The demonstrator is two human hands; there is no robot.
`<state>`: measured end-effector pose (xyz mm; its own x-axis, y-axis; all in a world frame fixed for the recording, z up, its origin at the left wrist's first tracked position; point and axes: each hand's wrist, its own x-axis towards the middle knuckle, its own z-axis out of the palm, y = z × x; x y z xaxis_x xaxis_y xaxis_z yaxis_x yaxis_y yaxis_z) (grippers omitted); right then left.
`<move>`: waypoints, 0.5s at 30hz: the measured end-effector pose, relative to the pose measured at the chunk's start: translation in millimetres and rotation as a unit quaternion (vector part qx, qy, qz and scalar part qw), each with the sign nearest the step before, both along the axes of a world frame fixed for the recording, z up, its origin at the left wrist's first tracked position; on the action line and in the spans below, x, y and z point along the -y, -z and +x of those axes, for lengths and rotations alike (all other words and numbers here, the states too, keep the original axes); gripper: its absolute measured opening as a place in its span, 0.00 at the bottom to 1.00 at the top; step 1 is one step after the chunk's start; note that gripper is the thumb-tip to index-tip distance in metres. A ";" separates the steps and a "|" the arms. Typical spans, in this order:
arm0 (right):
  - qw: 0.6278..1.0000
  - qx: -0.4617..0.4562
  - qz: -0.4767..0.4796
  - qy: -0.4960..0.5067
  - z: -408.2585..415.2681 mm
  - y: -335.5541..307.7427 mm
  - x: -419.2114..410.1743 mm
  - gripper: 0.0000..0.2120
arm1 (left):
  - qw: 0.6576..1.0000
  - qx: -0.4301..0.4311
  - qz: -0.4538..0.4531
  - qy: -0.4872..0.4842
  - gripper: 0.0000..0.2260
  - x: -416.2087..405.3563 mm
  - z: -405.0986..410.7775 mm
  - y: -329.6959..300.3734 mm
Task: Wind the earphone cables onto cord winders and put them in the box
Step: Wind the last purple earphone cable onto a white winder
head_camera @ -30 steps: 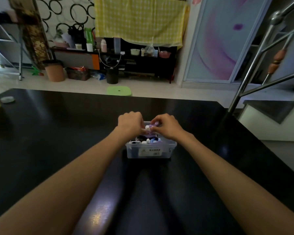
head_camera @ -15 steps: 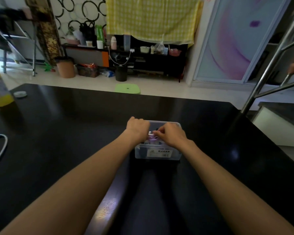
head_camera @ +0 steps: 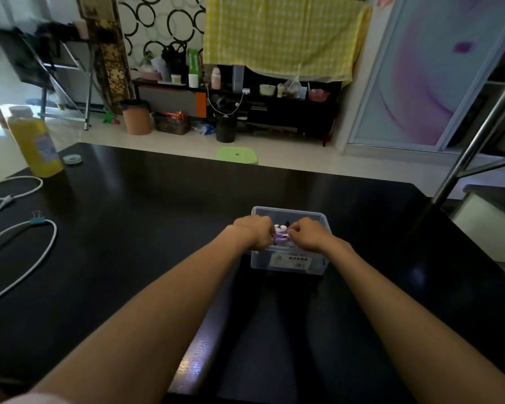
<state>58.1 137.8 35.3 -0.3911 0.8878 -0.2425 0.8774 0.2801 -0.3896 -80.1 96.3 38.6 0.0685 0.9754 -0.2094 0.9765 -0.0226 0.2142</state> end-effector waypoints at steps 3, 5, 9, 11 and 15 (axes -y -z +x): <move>0.999 0.018 -0.039 -0.026 6.8 -3.5 8.9 0.17 | 0.999 -0.017 -0.048 -0.002 0.16 0.6 4.8 1.2; 0.998 0.009 -0.051 -0.036 10.9 -5.8 10.9 0.20 | 0.999 -0.016 -0.050 -0.002 0.16 1.2 3.5 -1.1; 0.996 0.006 -0.074 -0.050 12.4 -8.4 13.0 0.19 | 0.999 0.002 -0.043 -0.016 0.16 5.0 1.4 -2.0; 0.996 0.005 -0.080 -0.048 7.7 -6.1 11.2 0.18 | 0.998 -0.014 -0.057 -0.023 0.16 2.5 0.4 0.3; 0.996 0.008 -0.078 -0.047 -2.0 -2.7 8.4 0.17 | 0.995 -0.038 -0.094 -0.019 0.17 -0.1 -4.6 -0.7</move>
